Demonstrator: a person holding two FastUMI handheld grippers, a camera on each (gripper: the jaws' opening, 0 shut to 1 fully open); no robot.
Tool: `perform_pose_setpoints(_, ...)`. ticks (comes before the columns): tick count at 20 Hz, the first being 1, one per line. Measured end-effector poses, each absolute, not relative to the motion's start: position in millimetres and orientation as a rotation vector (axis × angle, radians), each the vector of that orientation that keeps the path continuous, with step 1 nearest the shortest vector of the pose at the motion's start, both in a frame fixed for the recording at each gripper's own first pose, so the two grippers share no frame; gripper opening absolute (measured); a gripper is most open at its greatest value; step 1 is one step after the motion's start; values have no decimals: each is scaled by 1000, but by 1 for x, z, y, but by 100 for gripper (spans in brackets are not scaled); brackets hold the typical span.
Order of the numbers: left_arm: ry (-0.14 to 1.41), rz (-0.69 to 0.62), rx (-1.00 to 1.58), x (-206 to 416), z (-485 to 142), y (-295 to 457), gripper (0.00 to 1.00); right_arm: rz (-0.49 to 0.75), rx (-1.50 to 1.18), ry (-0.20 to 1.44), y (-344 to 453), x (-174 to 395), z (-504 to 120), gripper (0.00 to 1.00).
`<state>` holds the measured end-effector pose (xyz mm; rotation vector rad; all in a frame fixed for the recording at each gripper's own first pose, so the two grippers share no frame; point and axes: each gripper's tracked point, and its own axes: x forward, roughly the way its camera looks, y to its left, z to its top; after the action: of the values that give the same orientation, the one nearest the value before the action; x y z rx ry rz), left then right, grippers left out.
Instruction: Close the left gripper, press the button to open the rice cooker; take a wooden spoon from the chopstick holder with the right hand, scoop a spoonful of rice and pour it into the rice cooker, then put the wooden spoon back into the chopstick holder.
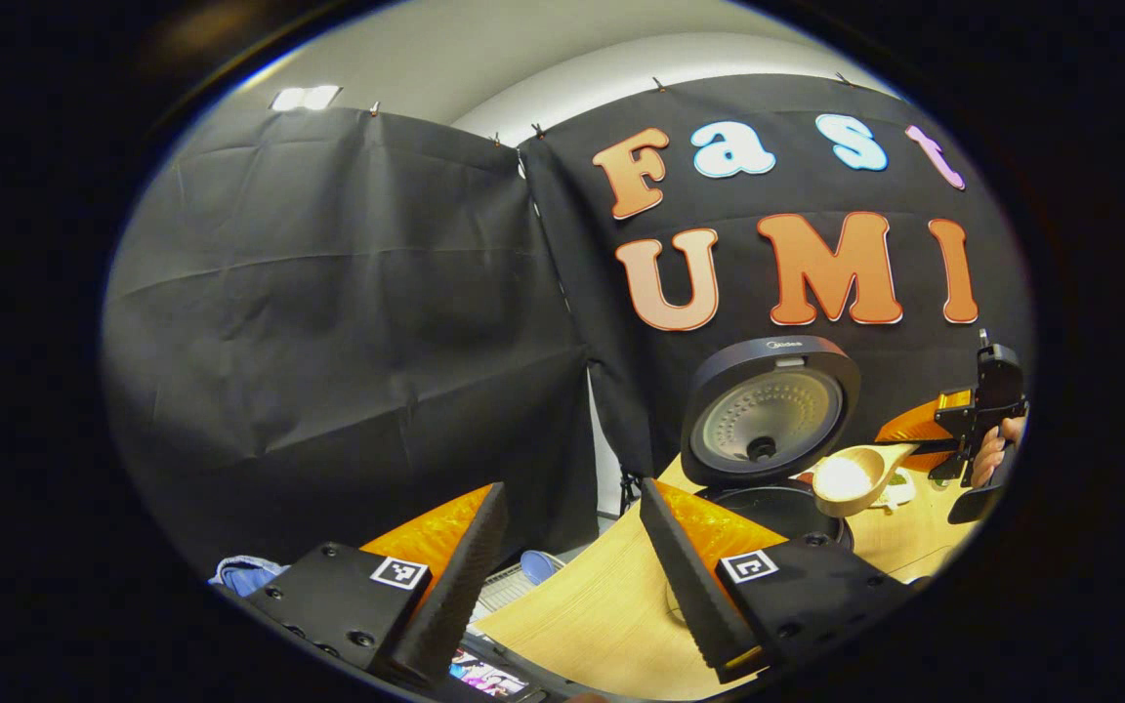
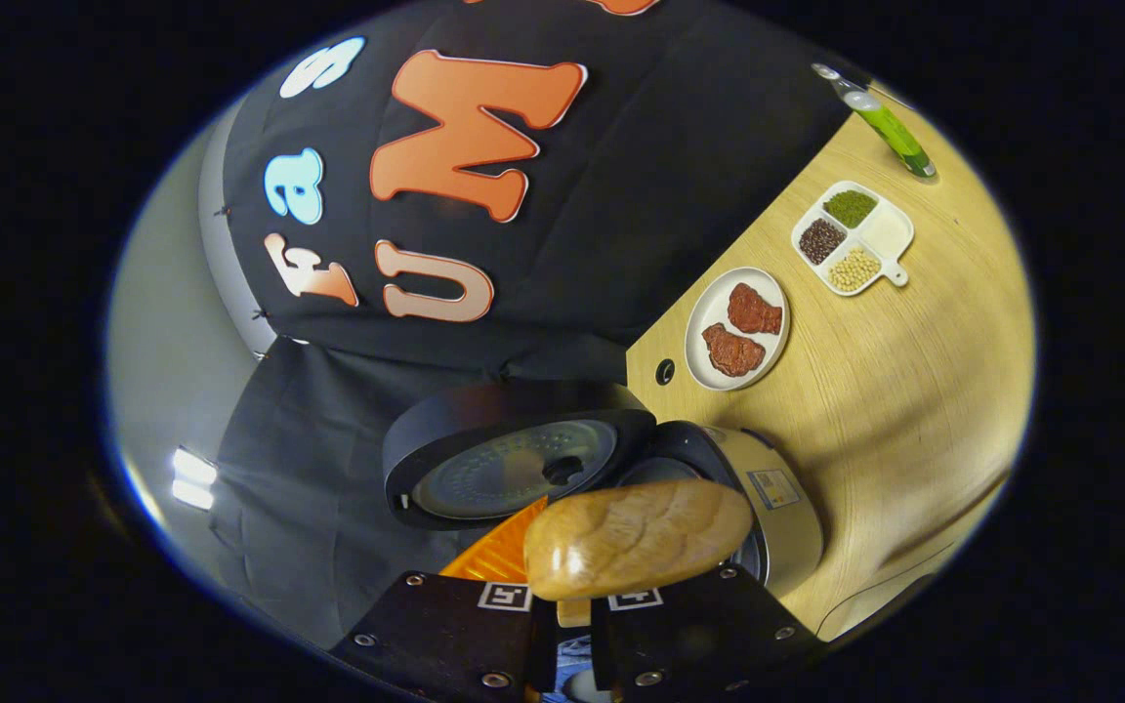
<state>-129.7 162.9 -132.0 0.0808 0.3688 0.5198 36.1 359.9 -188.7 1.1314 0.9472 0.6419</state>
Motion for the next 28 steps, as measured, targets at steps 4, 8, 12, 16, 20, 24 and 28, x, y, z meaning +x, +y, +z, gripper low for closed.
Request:
perform_pose_setpoints(4, 386, 533, 58, -131, -141, 175, 93, 624, 956, 897, 374, 43, -198, 7)
perform_pose_setpoints(8, 404, 540, 62, -134, -147, 186, 97, 631, 749, 805, 383, 50, -203, 7)
perform_pose_setpoints(12, 421, 539, 45, -134, -156, 192, 85, 640, 605, 748, 391, 50, -204, 8)
perform_pose_setpoints(16, 426, 524, 47, -132, -157, 194, 85, 646, 533, 708, 395, 51, -200, 8)
perform_pose_setpoints(20, 425, 508, 47, -126, -156, 194, 85, 650, 484, 673, 396, 52, -197, 8)
perform_pose_setpoints(24, 428, 502, 45, -127, -158, 194, 94, 652, 449, 653, 397, 54, -191, 8)
perform_pose_setpoints(28, 430, 509, 41, -129, -157, 197, 93, 650, 413, 654, 398, 50, -194, 8)
